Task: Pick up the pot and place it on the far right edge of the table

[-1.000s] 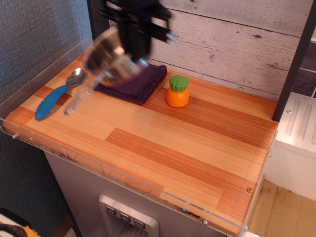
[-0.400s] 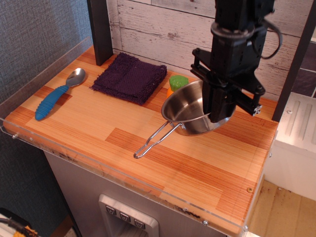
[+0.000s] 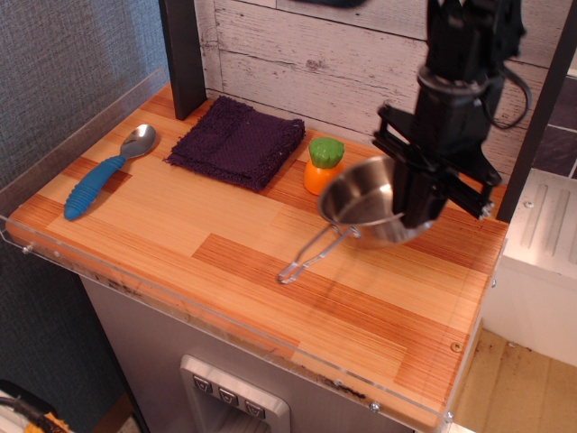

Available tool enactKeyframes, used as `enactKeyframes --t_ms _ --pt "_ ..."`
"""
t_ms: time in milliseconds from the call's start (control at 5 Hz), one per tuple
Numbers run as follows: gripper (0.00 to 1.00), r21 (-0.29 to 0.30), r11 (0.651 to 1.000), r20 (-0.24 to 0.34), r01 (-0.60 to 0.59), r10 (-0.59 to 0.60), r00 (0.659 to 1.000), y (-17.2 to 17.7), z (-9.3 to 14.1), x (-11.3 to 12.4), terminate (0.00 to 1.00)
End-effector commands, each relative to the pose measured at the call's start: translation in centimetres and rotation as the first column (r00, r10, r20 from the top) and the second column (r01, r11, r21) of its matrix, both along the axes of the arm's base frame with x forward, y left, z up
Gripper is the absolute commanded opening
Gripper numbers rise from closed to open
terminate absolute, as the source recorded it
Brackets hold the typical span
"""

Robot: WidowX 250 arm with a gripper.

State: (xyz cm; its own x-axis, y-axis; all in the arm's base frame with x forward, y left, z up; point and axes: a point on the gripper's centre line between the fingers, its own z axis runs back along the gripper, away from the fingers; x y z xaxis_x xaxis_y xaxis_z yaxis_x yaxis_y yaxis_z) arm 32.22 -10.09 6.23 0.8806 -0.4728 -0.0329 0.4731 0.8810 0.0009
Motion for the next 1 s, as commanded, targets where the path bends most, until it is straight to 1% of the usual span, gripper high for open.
enactKeyframes --t_ms 0,200,400,600,800 --pt "0.0 -0.037 0.999 0.035 0.032 -0.031 0.999 -1.3 0.1 1.6 0.0" --pt "0.0 -0.059 0.997 0.045 0.058 -0.055 0.997 -1.8 0.9 1.8 0.0" --pt "1.0 -0.093 0.994 0.075 0.055 -0.048 0.996 -1.2 2.5 1.0 0.0" --pt "1.0 -0.137 0.99 0.095 0.023 -0.009 0.995 -0.1 4.7 0.1 0.0" --pt "1.0 -0.173 0.984 0.083 -0.04 0.055 0.995 1.6 7.0 -1.0 0.0"
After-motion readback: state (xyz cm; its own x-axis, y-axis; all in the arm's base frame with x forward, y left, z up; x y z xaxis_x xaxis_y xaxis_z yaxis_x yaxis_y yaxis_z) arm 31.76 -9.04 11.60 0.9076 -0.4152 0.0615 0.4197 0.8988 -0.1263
